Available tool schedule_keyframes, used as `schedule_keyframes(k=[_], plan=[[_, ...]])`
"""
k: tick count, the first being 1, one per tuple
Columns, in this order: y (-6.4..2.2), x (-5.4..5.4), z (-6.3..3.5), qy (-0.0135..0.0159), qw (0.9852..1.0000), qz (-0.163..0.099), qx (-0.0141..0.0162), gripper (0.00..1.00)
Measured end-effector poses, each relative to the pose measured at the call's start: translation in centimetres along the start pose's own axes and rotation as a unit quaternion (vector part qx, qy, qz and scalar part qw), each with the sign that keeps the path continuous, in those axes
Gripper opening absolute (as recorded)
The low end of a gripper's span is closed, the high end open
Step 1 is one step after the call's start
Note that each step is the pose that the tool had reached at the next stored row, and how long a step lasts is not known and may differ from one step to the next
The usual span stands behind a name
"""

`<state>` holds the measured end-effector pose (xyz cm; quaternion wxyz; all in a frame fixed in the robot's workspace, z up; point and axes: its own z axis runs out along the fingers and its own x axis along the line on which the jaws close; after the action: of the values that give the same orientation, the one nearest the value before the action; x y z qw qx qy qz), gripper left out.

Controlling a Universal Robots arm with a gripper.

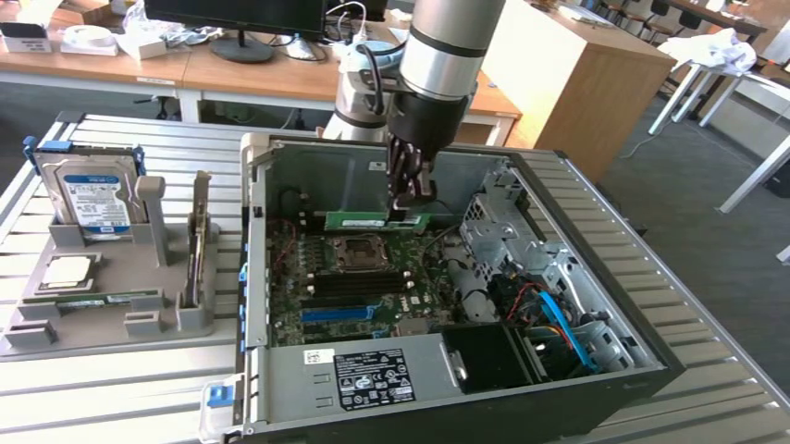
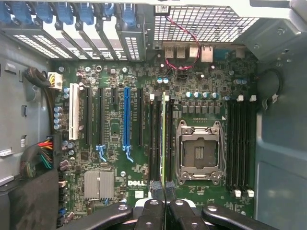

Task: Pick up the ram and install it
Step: 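Insert the ram into the slot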

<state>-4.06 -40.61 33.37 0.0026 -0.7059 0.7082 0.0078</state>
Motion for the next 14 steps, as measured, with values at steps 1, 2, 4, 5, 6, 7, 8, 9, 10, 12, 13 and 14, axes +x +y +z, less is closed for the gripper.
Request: schedule_keyframes(k=[1,2,4,5,6,7,8,9,10,12,13,14], plan=[[0.00,0.00,0.07,0.0000,1.0000,0.000,0.0000,0.12],[0.00,0.00,0.15,0.0000,1.0000,0.000,0.0000,0.12],[0.00,0.01,0.28,0.0000,1.0000,0.000,0.0000,0.12],[0.00,0.01,0.35,0.0000,1.0000,0.000,0.0000,0.12],[0.00,0.01,0.41,0.0000,1.0000,0.000,0.0000,0.12],[0.00,0.01,0.47,0.0000,1.0000,0.000,0.0000,0.12],[0.00,0.01,0.52,0.0000,1.0000,0.000,0.0000,0.12],[0.00,0.01,0.57,0.0000,1.0000,0.000,0.0000,0.12],[0.00,0.01,0.62,0.0000,1.0000,0.000,0.0000,0.12],[-0.01,0.01,0.71,0.0000,1.0000,0.000,0.0000,0.12],[-0.01,0.01,0.75,0.0000,1.0000,0.000,0.0000,0.12],[-0.01,0.01,0.79,0.0000,1.0000,0.000,0.0000,0.12]])
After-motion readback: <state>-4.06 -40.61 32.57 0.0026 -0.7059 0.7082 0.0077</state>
